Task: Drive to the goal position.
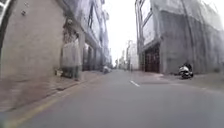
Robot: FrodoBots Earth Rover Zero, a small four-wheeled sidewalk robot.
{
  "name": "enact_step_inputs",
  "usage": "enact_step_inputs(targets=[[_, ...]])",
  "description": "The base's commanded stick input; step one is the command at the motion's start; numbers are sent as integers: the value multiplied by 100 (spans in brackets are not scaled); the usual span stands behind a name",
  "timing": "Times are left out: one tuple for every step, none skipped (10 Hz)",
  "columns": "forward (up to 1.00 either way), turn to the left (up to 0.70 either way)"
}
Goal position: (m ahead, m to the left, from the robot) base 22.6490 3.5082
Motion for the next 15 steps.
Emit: enact_step_inputs(targets=[[100,6],[100,6],[100,6],[100,6],[100,-5],[100,-23],[100,-34],[100,-16],[100,6],[100,6],[100,6],[100,6],[100,6],[100,0],[100,-22]])
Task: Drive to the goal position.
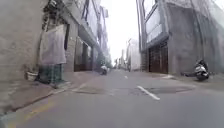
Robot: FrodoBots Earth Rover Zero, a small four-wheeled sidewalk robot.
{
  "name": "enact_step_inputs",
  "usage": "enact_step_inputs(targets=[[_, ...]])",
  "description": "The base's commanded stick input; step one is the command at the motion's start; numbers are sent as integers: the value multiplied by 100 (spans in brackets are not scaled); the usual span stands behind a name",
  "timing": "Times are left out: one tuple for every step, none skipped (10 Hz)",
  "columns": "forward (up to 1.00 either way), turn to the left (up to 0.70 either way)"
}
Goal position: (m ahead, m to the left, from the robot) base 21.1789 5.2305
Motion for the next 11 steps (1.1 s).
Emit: enact_step_inputs(targets=[[100,-34],[100,-26],[100,6],[100,6],[100,6],[100,6],[100,6],[100,6],[100,6],[100,6],[100,6]])
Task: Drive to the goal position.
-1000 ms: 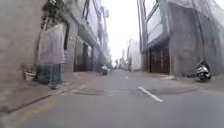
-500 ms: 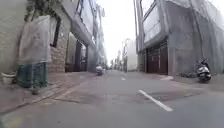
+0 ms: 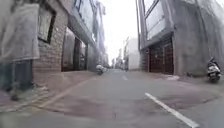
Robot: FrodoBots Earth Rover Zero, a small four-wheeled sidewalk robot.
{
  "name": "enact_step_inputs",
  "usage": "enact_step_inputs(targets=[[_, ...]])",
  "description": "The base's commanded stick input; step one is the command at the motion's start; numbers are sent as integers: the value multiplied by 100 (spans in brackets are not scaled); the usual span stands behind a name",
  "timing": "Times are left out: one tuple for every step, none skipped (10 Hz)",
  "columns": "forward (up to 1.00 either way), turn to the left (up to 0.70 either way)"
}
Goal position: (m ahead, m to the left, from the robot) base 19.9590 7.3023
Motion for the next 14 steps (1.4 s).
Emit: enact_step_inputs(targets=[[100,6],[100,6],[100,-8],[100,-19],[100,-29],[100,-34],[100,-34],[100,-12],[100,6],[100,6],[100,6],[100,6],[100,6],[100,6]])
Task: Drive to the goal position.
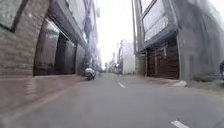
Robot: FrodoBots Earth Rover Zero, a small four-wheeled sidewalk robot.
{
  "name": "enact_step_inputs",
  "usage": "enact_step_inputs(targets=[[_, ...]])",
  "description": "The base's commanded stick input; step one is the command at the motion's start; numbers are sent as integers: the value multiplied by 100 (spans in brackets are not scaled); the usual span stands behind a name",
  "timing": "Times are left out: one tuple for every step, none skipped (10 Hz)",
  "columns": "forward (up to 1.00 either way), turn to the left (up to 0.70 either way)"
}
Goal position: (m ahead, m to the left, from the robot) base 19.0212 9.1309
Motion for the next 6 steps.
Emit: enact_step_inputs(targets=[[100,6],[100,6],[100,6],[100,6],[100,6],[100,6]])
